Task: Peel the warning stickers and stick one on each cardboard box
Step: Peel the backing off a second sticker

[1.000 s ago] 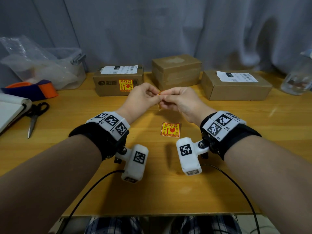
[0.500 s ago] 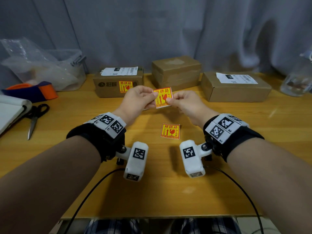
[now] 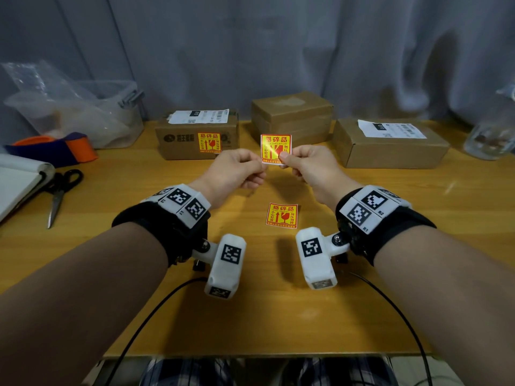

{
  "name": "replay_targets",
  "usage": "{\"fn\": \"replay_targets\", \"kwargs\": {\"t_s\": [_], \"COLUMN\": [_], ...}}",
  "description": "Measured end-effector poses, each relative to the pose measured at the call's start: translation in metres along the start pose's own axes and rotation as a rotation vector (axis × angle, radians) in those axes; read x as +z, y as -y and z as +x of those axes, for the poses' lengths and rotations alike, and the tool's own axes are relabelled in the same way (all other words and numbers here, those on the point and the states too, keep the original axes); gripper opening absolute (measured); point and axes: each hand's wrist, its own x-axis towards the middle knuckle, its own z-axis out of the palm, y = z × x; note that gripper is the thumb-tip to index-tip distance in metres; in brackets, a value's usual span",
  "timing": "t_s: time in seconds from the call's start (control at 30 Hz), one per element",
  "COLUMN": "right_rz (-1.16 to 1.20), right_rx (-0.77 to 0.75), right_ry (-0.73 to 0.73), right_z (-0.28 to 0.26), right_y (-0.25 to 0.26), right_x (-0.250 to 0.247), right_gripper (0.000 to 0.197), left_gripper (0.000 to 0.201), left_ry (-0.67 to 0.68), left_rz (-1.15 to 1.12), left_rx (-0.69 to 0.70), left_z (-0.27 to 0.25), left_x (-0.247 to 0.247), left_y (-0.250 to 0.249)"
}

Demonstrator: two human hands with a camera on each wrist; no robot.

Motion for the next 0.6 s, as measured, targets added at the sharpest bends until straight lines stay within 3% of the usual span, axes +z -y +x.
{"fn": "replay_targets", "kwargs": {"t_s": [0.13,0.2,0.33,0.5,0.6], "right_rz": [0.002,0.037,0.132,-0.081,0.056], "right_rx": [0.003,0.030,0.107,-0.075,-0.130], "right_ry": [0.004,-0.003,-0.037,-0.023,0.109], "right_z": [0.0001,0.0019,0.0048,0.0054,-0.0005], "right_y": [-0.0003,-0.0010,-0.0056,-0.0068,0.0005], "right_x": [0.0001,0.0015,0.0043,0.0056,0.0012], "right_gripper": [0.020,0.006,0.045,0.011,0.007], "left_gripper": [0.008,0.010,0.017,0.016,0.016], "left_ry": [-0.016,-0.016,-0.004,-0.006,-0.006], "left_rz": [-0.003,-0.012,-0.037,-0.022,0.006], "left_rx": [0.014,0.030,0.076,0.108,0.111], "left_z": [-0.0004,-0.0004,-0.0005,-0.0005,-0.0004], "left_x": [0.0004,0.0015,0.0039,0.0057,0.0056], "left_y": [-0.0007,-0.0007,-0.0015,-0.0039,-0.0045]}}
